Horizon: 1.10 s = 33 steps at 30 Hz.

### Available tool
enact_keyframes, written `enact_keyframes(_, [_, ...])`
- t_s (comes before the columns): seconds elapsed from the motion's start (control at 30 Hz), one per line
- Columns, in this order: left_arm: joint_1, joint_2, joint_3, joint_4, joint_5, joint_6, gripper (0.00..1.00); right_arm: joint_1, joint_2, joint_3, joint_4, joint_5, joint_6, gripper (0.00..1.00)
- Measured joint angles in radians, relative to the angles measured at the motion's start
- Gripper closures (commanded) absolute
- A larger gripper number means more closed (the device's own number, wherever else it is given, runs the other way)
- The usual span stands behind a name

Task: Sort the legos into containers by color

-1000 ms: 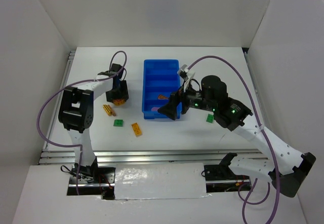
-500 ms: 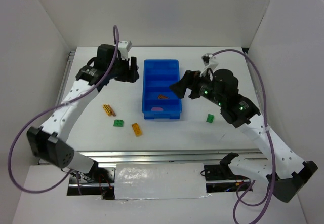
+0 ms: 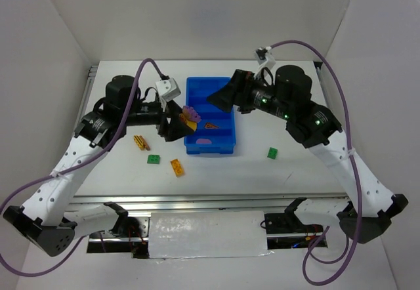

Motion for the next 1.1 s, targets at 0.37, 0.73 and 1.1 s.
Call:
enact_keyframes(0.37, [-0.117, 0.03, -0.002, -0.036, -0.04, 0.029, 1.0, 0.223, 0.177, 0.097, -0.182, 0.061, -0.001, 0.26])
enact_keyframes(0.73, [-0.164, 0.008, -0.01, -0.027, -0.137, 0.034, 1.0, 0.236, 0.174, 0.068, -0.201, 0.094, 0.014, 1.0])
enact_keyframes(1.1, [-0.192, 0.01, -0.015, 0.005, -0.169, 0.033, 1.0, 0.225, 0.133, 0.035, -0.183, 0.121, 0.002, 1.0])
